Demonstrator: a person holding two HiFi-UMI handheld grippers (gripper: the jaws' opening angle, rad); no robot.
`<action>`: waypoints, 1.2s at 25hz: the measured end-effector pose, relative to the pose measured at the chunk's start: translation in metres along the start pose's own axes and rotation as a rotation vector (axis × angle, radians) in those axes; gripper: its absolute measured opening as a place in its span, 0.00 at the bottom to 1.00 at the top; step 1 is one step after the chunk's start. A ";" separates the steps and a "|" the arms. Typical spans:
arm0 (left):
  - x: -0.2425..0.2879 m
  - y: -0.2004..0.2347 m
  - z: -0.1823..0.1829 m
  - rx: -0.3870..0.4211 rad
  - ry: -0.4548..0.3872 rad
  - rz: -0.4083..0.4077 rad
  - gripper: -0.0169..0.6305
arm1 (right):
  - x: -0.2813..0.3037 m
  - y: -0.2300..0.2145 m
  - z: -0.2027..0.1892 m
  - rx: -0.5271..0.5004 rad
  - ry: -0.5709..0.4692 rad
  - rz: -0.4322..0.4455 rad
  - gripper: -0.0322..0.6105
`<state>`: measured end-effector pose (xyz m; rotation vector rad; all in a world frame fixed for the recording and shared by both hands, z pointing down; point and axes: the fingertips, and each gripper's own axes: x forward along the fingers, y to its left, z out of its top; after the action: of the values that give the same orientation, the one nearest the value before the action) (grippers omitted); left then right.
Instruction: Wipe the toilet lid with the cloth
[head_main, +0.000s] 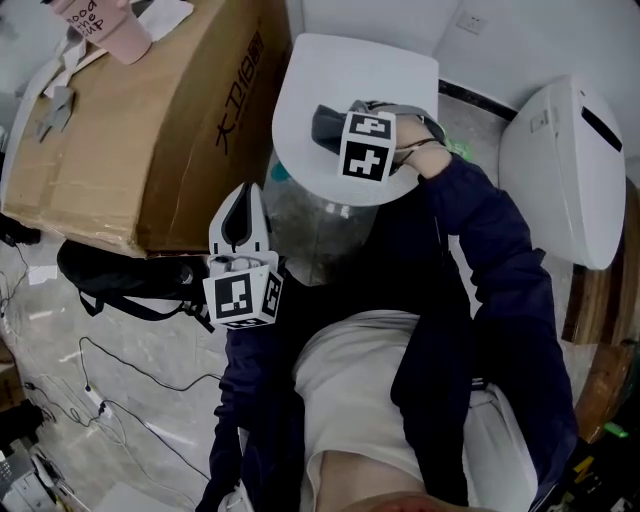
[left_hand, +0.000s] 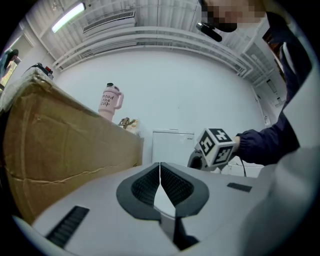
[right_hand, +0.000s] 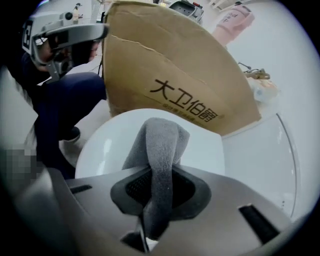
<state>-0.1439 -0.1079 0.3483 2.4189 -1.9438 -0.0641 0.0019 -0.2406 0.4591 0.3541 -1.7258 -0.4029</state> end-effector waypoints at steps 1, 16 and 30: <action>-0.003 0.003 -0.001 0.000 0.003 0.007 0.05 | 0.005 -0.021 0.003 0.002 -0.015 -0.043 0.15; -0.034 0.027 -0.012 0.020 0.069 0.056 0.05 | 0.107 -0.231 -0.010 -0.030 0.131 -0.526 0.15; -0.027 0.031 -0.018 -0.024 0.075 0.030 0.05 | 0.121 -0.197 -0.006 0.035 0.099 -0.162 0.15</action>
<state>-0.1792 -0.0884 0.3686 2.3408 -1.9359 0.0049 -0.0117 -0.4712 0.4766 0.5335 -1.6146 -0.4650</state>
